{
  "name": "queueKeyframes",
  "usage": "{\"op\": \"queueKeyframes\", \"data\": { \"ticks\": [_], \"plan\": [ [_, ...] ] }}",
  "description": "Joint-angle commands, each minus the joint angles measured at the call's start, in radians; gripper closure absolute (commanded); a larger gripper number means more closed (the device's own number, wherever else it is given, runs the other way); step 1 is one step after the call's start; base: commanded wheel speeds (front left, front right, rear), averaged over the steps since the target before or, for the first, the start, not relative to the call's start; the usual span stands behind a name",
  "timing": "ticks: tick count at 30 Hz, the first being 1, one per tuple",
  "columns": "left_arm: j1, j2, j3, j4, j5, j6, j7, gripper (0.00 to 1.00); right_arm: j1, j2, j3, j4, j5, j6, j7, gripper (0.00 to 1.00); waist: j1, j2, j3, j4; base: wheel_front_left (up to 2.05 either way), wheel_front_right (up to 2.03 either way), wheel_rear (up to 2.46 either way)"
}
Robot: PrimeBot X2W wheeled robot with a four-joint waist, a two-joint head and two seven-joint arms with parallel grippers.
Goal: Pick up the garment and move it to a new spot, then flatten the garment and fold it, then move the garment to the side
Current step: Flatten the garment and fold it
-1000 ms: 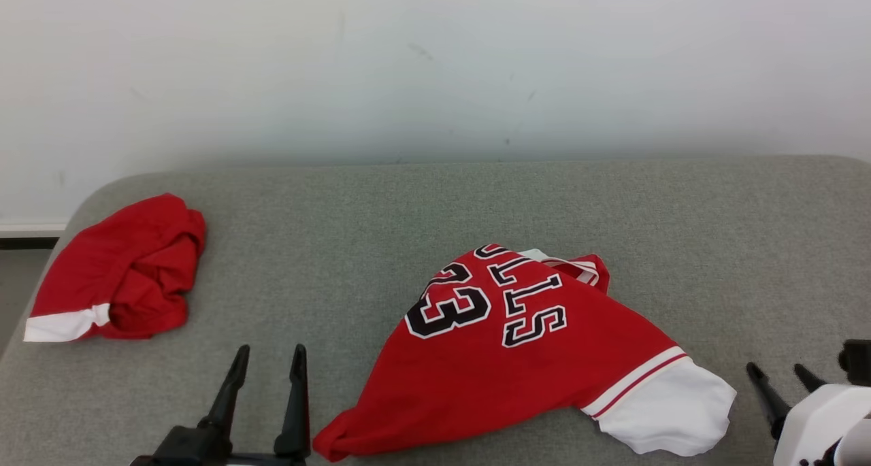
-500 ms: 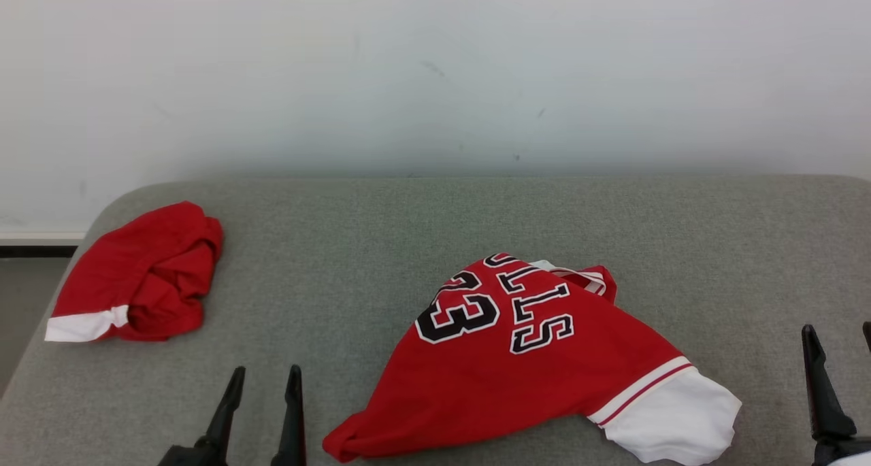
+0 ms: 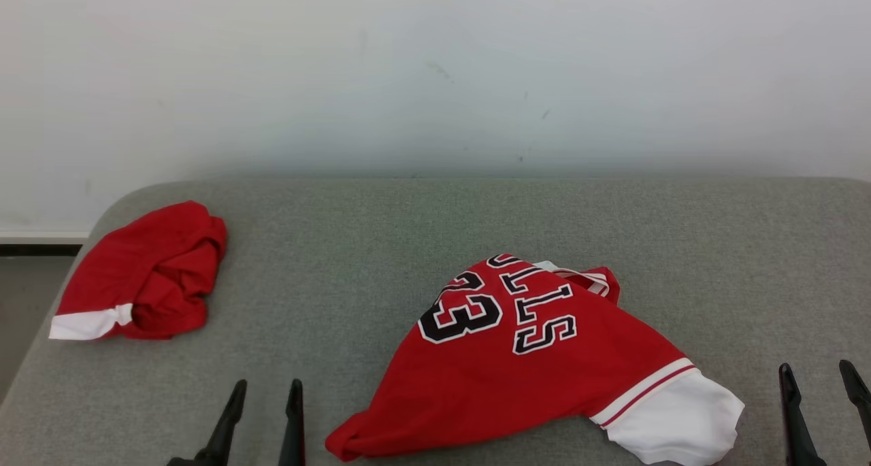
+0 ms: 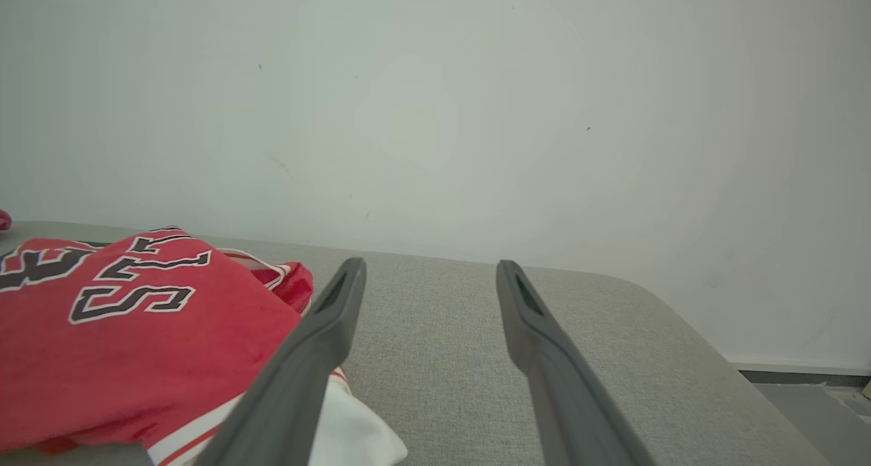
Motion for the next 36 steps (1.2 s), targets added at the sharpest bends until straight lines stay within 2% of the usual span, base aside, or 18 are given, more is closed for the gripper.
{"op": "queueKeyframes", "data": {
  "ticks": [1, 6, 12, 19, 32, 33, 34, 36],
  "plan": [
    [0.015, 0.003, -0.002, 0.000, 0.012, -0.007, -0.001, 0.00, 0.000, 0.001, -0.001, 0.003, 0.006, -0.002, -0.008, 0.00, 0.0000, -0.0001, 0.000, -0.001, 0.00, 0.00, 0.00],
    [0.054, 0.005, -0.019, 0.034, 0.027, -0.056, -0.001, 0.00, -0.016, 0.007, 0.003, -0.001, 0.010, -0.002, -0.007, 0.00, 0.0000, -0.0001, 0.000, -0.009, 0.00, 0.00, 0.00],
    [0.077, 0.024, -0.070, 0.143, -0.023, -0.105, -0.001, 0.00, -0.022, 0.016, 0.012, -0.005, 0.017, -0.002, -0.007, 0.00, 0.0000, -0.0001, 0.008, -0.022, 0.00, 0.00, 0.00],
    [0.014, 0.057, -0.156, 0.269, -0.085, -0.113, -0.001, 0.00, -0.037, 0.014, 0.033, -0.001, 0.028, -0.002, -0.007, 0.00, 0.0000, -0.0001, 0.028, -0.054, 0.00, 0.00, 0.00],
    [-0.087, 0.057, -0.127, 0.367, -0.111, -0.113, -0.001, 0.00, -0.056, 0.013, 0.039, -0.005, 0.030, -0.002, -0.006, 0.00, 0.0000, -0.0001, 0.070, -0.114, 0.00, 0.00, 0.00],
    [-0.093, 0.059, -0.137, 0.374, -0.114, -0.113, -0.001, 0.05, -0.058, 0.013, 0.039, -0.003, 0.030, -0.002, -0.006, 0.00, 0.0000, -0.0001, 0.072, -0.116, 0.00, 0.00, 0.00],
    [-0.099, 0.062, -0.149, 0.379, -0.121, -0.113, -0.001, 0.53, -0.058, 0.014, 0.040, -0.002, 0.030, -0.002, -0.006, 0.00, 0.0000, -0.0001, 0.074, -0.118, 0.00, 0.00, 0.00],
    [-0.110, 0.071, -0.159, 0.380, -0.137, -0.113, 0.000, 0.74, -0.058, 0.013, 0.040, 0.001, 0.029, -0.002, -0.006, 0.00, 0.0000, -0.0001, 0.076, -0.120, 0.00, 0.00, 0.00]
  ]
}}
